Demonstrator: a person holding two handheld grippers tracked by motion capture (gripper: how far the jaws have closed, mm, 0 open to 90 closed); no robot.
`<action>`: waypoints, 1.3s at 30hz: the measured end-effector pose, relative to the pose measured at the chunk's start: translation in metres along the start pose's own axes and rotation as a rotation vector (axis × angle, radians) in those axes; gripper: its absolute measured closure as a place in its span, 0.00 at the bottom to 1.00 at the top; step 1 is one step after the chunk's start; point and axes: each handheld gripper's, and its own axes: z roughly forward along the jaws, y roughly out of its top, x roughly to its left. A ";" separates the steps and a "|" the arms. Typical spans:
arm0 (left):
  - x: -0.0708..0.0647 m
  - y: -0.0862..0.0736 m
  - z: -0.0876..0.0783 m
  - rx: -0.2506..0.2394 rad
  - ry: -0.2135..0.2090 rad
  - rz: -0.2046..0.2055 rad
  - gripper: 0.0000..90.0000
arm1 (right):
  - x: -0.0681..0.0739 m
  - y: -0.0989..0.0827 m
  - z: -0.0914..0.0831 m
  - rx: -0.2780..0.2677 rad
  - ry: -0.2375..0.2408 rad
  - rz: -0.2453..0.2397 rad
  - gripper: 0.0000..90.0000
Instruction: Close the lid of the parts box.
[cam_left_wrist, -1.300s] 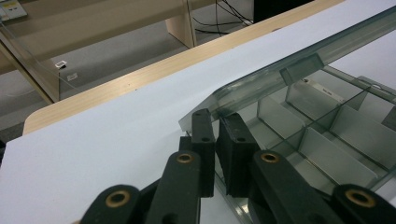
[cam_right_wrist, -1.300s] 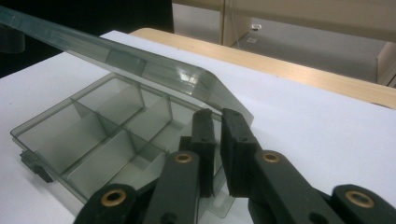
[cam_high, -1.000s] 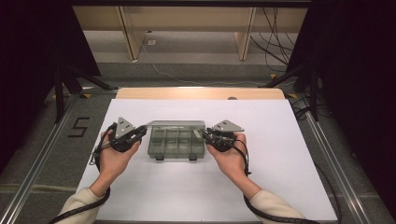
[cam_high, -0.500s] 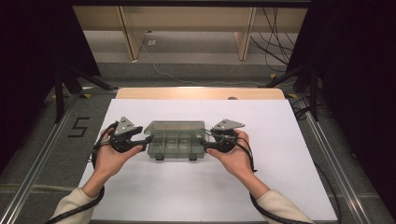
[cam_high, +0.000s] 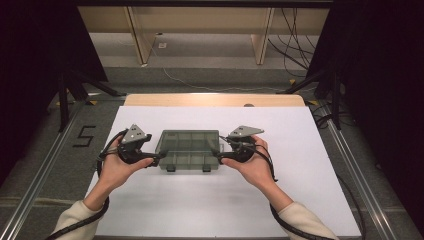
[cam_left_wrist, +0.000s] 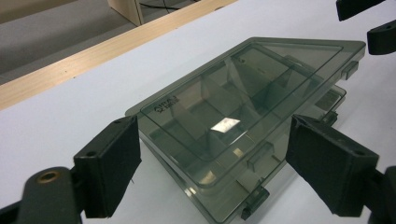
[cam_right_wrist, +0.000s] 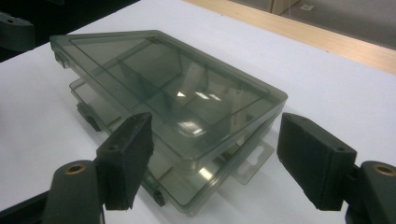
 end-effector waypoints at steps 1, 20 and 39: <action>0.000 0.001 -0.001 0.010 0.001 0.009 0.19 | 0.001 0.001 -0.001 0.010 0.010 0.015 0.31; -0.008 0.008 0.005 -0.006 0.063 -0.053 0.82 | 0.005 0.013 0.002 -0.053 0.025 -0.013 0.71; -0.015 0.006 0.008 0.097 0.063 -0.009 0.99 | 0.014 0.013 0.012 -0.038 0.030 -0.038 1.00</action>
